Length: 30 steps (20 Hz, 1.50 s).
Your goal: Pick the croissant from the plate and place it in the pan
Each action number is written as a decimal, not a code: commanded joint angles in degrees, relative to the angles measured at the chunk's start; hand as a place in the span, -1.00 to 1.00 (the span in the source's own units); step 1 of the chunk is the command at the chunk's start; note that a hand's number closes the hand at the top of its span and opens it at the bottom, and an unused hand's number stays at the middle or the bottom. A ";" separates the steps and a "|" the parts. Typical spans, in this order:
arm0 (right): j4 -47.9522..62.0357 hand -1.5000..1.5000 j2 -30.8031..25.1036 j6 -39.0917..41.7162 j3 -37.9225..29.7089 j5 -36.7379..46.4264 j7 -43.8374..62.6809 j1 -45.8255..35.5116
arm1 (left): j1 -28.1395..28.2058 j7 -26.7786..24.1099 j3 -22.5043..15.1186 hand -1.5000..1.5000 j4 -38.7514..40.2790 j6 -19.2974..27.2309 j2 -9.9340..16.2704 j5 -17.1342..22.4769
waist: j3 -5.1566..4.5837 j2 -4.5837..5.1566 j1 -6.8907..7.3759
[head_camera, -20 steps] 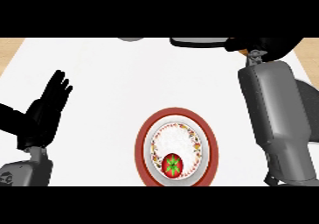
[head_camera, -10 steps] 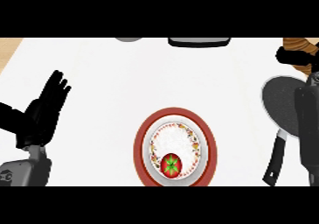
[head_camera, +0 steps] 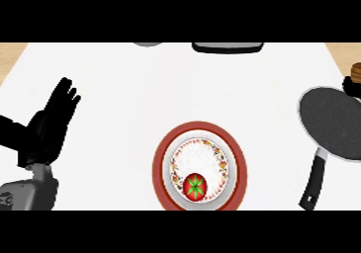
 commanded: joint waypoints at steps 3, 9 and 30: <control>19.32 1.00 -2.88 -9.97 -2.17 -4.29 -9.19 -4.11 | -0.55 -0.31 -1.17 0.00 0.72 1.25 -1.93 -1.35 | 0.01 0.23 0.60; 31.01 1.00 -3.53 -15.98 -9.32 -9.16 -8.97 -4.12 | -3.32 0.15 -0.20 0.00 1.50 1.63 -1.72 -0.92 | 0.14 0.71 0.88; 17.49 -1.00 0.91 -11.06 -27.50 -45.85 -42.32 6.58 | 0.99 -0.12 2.40 0.00 0.58 -0.38 0.59 -0.16 | -0.16 -0.98 -2.79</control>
